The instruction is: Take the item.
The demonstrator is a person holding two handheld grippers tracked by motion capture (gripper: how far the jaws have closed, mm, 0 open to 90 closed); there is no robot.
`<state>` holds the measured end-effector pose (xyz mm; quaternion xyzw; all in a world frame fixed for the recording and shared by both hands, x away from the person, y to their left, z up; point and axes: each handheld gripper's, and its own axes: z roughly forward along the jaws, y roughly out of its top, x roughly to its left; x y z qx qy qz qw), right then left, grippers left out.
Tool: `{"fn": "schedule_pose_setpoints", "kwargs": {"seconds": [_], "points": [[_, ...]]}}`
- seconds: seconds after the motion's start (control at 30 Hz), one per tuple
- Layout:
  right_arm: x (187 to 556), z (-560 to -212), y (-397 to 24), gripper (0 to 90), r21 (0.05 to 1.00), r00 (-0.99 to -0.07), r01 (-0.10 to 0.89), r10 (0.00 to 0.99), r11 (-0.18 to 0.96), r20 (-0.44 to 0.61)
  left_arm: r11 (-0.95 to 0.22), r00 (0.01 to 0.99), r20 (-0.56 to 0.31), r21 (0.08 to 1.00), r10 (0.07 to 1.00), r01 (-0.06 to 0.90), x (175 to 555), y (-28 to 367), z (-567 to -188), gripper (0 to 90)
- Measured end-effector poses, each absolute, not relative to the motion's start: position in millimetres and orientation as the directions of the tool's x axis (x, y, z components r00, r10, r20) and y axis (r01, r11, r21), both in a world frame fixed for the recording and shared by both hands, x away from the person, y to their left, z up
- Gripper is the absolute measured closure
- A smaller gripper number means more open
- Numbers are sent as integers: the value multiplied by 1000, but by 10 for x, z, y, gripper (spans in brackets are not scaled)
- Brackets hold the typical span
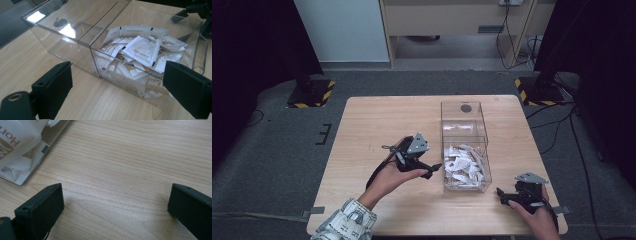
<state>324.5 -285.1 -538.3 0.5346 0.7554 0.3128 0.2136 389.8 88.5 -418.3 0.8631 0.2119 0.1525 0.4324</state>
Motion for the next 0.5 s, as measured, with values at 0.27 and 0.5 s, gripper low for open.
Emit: {"fn": "schedule_pose_setpoints", "kwargs": {"seconds": [0.27, 0.5], "points": [[3245, -5383, -2851, 8, 701, -337, 674, 941, 232, 12, -540, 881, 69, 811, 467, 223, 3897, 700, -4113, 161], [3245, -5383, -2851, 8, 701, -337, 674, 941, 233, 12, -544, 902, 53, 812, 428, 210, 3874, 538, -4087, 277]]}}
